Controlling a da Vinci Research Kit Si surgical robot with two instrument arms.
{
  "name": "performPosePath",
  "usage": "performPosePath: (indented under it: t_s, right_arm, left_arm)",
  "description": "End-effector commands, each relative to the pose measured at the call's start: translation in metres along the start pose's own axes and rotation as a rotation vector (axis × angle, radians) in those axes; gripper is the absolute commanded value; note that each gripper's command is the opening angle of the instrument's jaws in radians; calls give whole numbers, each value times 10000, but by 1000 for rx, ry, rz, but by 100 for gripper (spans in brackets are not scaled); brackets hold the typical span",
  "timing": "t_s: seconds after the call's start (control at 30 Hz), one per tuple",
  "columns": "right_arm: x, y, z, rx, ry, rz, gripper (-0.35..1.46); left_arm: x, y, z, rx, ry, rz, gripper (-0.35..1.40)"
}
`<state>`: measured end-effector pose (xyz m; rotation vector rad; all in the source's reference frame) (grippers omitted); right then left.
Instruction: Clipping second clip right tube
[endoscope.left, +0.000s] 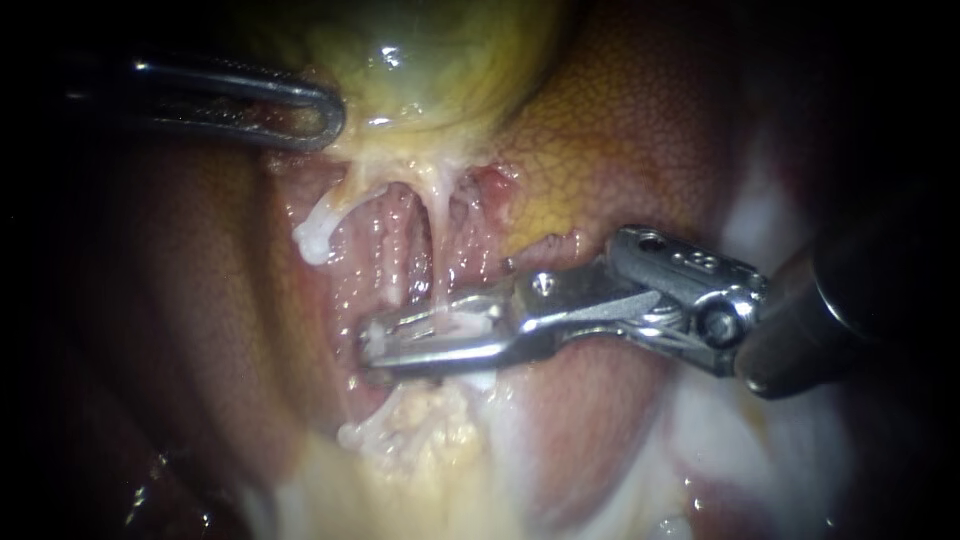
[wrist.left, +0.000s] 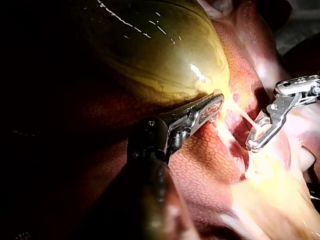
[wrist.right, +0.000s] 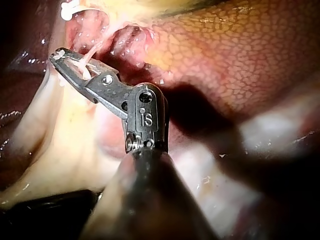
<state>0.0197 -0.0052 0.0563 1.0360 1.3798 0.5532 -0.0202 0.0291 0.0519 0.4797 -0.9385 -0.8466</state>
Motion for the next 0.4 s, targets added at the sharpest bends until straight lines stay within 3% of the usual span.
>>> performPosePath:
  t_s: [0.03, 0.4]
  right_arm:
    - [0, 1, 1, -1, 1, 3, -35]
    - [-2, 5, 0, -2, 4, 1, -35]
  left_arm:
    - [0, 0, 0, 0, 0, 0, -35]
    - [0, 0, 0, 0, 0, 0, -35]
